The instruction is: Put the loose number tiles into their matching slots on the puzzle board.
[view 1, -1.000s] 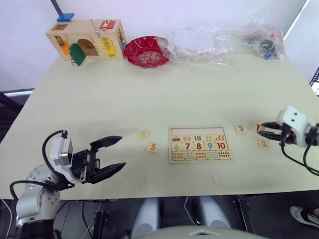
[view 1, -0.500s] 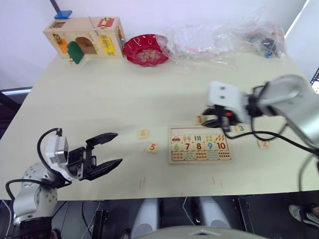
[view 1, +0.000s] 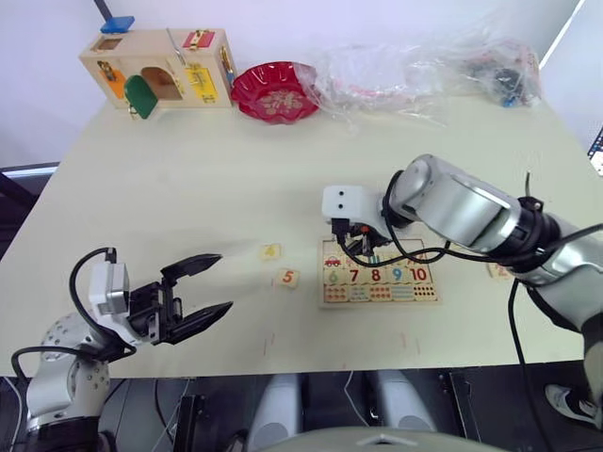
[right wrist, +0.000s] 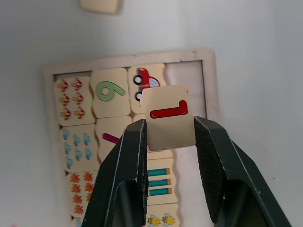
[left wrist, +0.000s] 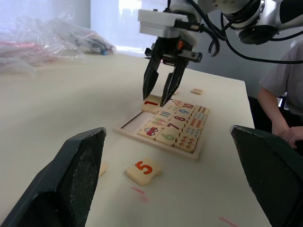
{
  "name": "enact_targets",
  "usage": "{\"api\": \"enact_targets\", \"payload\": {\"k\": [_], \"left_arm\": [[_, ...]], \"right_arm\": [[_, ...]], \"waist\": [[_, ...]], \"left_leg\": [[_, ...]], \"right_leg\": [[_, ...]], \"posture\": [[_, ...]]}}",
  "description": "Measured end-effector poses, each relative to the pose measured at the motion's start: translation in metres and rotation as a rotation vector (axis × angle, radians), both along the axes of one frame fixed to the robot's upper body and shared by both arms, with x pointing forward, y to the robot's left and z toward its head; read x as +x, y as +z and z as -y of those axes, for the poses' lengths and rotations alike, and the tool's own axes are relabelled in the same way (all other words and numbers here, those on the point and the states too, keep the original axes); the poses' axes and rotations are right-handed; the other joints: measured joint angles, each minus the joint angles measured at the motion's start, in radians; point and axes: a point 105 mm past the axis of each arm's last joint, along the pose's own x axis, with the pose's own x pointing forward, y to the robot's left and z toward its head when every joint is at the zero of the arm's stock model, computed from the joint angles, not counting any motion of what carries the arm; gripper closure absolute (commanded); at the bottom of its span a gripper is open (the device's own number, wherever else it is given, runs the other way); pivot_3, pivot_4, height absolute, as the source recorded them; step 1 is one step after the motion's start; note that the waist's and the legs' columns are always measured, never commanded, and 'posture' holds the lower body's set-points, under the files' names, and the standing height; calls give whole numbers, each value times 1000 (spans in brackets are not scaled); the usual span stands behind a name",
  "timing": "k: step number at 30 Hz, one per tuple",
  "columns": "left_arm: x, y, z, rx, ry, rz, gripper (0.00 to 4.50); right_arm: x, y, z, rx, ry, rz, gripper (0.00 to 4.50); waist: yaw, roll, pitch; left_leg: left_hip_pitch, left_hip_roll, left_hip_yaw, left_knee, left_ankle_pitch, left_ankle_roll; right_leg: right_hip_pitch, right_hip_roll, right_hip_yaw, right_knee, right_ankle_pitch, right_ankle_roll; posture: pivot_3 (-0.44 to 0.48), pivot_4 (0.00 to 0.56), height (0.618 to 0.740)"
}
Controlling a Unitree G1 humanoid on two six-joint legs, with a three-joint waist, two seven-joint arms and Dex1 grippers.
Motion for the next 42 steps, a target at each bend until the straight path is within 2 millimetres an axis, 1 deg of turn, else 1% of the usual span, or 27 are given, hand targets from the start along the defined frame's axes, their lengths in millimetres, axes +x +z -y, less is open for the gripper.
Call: {"api": "enact_targets", "payload": {"k": [1,4,6,10,14,20,26,32,42], "left_arm": [[-1,-1,0,1,3,-5,0],[-2,-3,-1,1,9,-14,0],[-2,-4,-2,1,20,-18,0],[-2,-4,-3,1,32,-22,0],[-2,-1,-3,11,30,-13,0],[-3,1,-4,21,44,-8,0],[-4,3,-5,24,50,-4,0],[-6,2,-5,27,52,-9,0],[-7,0,-5,27,53,-13,0]], "right_arm": [[1,-2,-4,-3,6,-6,3624],[4,-1,-12,3,22,10,3624],[10,0,-16,7,26,36,3624],[18,-2,-15,3,24,56,3624],[20,-5,-20,6,44,52,3624],[24,-10,-18,-3,33,35,3624],[21,-18,-22,-1,36,5,3624],[24,-22,-18,-13,9,-6,3624],[24,-22,-17,-16,9,-8,3624]], "waist": [[-2,0,0],[-1,0,0],[1,0,0],[2,0,0],[0,0,0],[0,0,0],[0,0,0],[0,0,0],[0,0,0]], "left_leg": [[0,2,0,3,0,0],[0,2,0,4,0,0],[0,2,0,6,0,0],[-1,2,0,7,0,0],[-1,2,-1,6,0,0],[-1,2,0,6,0,0],[-1,2,0,6,0,0],[-1,2,-1,6,0,0],[-1,2,-1,6,0,0]], "right_leg": [[0,2,0,2,1,-1],[0,3,-1,2,1,-1],[1,3,-1,2,1,-1],[1,2,-1,2,1,-1],[1,3,-1,2,1,-1],[1,3,-1,2,1,-1],[1,3,-1,2,1,-1],[1,3,-1,2,1,-1],[1,3,-1,2,1,-1]], "posture": [[0,150,740],[0,150,740],[0,150,740],[0,150,740],[0,150,740],[0,150,740],[0,150,740],[0,150,740],[0,150,740]]}}
